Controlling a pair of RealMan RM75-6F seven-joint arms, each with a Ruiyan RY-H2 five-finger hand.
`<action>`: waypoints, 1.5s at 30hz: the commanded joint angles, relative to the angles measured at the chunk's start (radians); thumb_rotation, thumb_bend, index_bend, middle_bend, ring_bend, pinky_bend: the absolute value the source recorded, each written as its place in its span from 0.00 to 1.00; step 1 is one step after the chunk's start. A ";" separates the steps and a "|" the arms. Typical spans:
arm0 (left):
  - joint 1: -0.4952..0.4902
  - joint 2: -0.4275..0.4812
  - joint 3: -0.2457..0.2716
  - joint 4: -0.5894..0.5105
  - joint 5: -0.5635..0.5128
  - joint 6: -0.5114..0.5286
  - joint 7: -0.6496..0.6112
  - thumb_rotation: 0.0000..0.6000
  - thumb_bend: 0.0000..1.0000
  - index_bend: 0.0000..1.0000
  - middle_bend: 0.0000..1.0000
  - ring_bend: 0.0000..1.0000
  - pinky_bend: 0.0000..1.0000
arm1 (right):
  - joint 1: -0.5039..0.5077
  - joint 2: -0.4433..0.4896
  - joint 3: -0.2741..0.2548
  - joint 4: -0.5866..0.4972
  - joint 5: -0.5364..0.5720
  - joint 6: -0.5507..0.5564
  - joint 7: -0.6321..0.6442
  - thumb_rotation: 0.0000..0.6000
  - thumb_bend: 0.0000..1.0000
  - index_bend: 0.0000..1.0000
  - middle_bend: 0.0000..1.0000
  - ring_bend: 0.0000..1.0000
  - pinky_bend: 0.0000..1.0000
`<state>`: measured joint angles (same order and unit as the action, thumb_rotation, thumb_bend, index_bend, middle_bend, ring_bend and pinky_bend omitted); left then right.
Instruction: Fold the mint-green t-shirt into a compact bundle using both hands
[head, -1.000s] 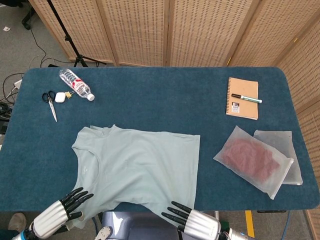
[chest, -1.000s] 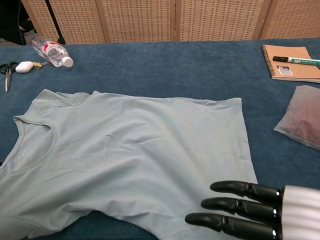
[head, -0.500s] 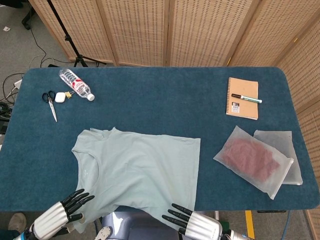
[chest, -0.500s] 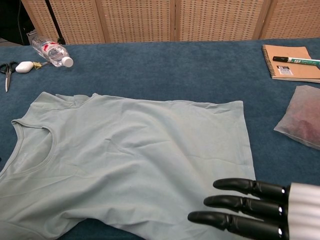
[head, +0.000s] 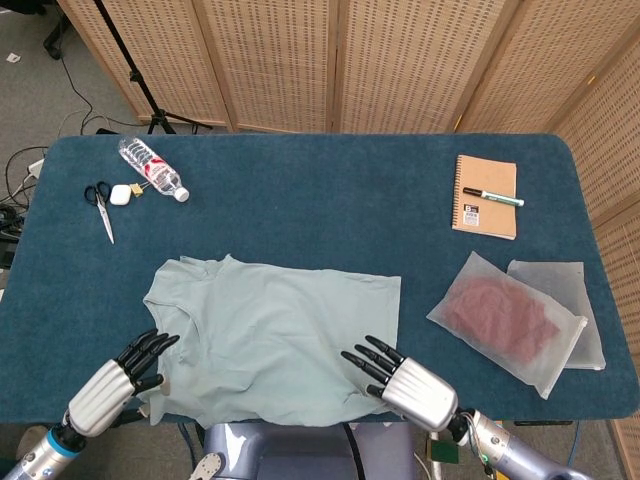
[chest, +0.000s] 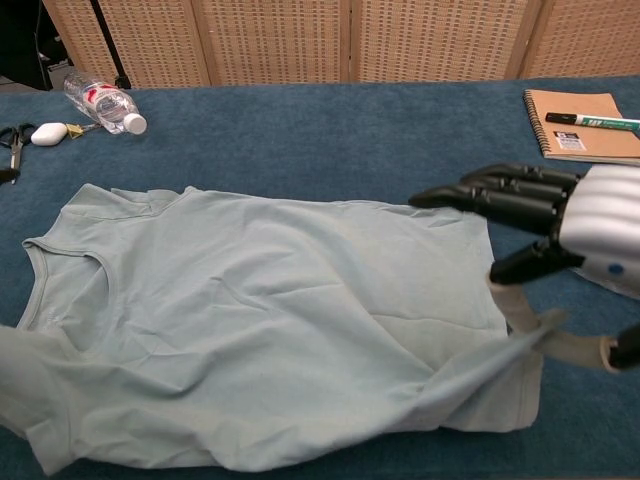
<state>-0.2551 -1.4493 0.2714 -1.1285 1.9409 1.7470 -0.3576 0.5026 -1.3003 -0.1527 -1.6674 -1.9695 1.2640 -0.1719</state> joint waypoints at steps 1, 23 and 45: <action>-0.079 0.114 -0.080 -0.204 -0.096 -0.153 0.119 1.00 0.56 0.73 0.00 0.00 0.00 | 0.026 0.017 0.061 -0.019 0.078 -0.033 0.031 1.00 0.49 0.66 0.00 0.00 0.00; -0.272 0.199 -0.336 -0.337 -0.508 -0.614 0.232 1.00 0.57 0.73 0.00 0.00 0.00 | 0.192 -0.087 0.307 0.165 0.543 -0.345 0.063 1.00 0.49 0.66 0.00 0.00 0.00; -0.311 0.110 -0.370 -0.149 -0.596 -0.745 0.188 1.00 0.59 0.73 0.00 0.00 0.00 | 0.215 -0.207 0.287 0.423 0.660 -0.434 0.121 1.00 0.49 0.66 0.00 0.00 0.00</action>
<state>-0.5660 -1.3385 -0.0981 -1.2781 1.3454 1.0017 -0.1700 0.7171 -1.5053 0.1351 -1.2474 -1.3109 0.8316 -0.0534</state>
